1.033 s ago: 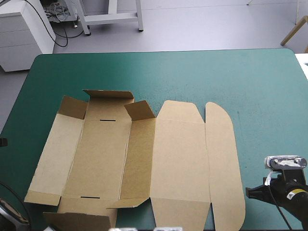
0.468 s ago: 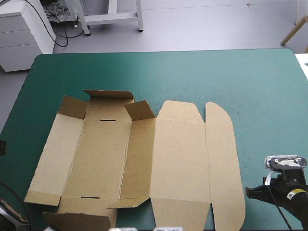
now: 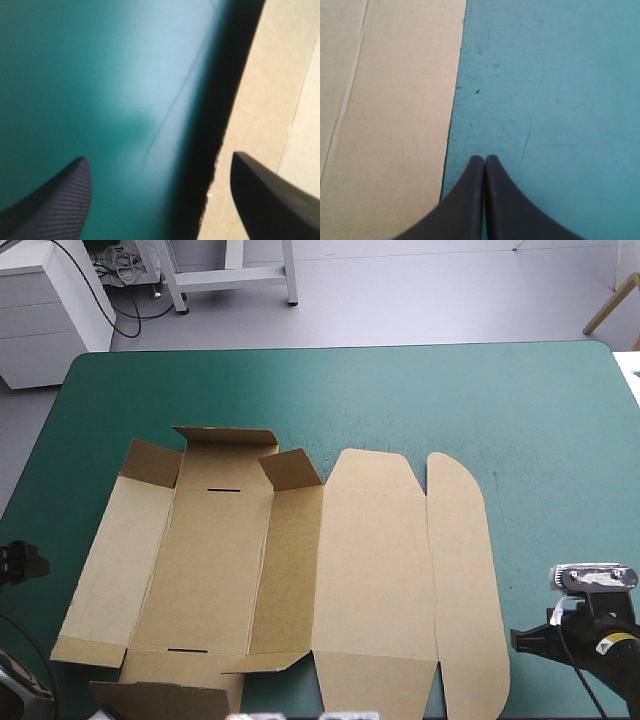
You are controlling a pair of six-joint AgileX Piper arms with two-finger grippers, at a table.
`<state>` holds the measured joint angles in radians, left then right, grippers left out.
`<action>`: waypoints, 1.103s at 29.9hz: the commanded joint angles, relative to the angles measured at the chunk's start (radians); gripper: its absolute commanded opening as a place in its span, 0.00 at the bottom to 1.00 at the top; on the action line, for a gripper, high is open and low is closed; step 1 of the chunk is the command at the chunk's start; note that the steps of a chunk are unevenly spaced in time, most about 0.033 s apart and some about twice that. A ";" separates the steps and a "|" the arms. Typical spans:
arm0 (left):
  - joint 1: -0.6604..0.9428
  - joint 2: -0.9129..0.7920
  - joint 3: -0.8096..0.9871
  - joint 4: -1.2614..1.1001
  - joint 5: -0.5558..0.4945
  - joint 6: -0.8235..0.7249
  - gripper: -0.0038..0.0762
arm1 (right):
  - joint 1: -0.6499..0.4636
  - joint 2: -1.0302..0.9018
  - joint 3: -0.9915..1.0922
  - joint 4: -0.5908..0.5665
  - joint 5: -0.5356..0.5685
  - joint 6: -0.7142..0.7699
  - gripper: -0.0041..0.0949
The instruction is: Fold the box
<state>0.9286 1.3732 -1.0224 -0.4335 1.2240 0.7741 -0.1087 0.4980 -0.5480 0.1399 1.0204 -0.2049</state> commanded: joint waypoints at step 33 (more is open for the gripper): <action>-0.214 0.010 0.257 -0.228 0.078 0.165 0.73 | -0.005 0.006 -0.022 0.010 -0.049 -0.004 0.02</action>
<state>0.7218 1.4052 -0.7463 -0.6003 1.1903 0.9561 -0.1087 0.4980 -0.5469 0.1399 1.0204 -0.2049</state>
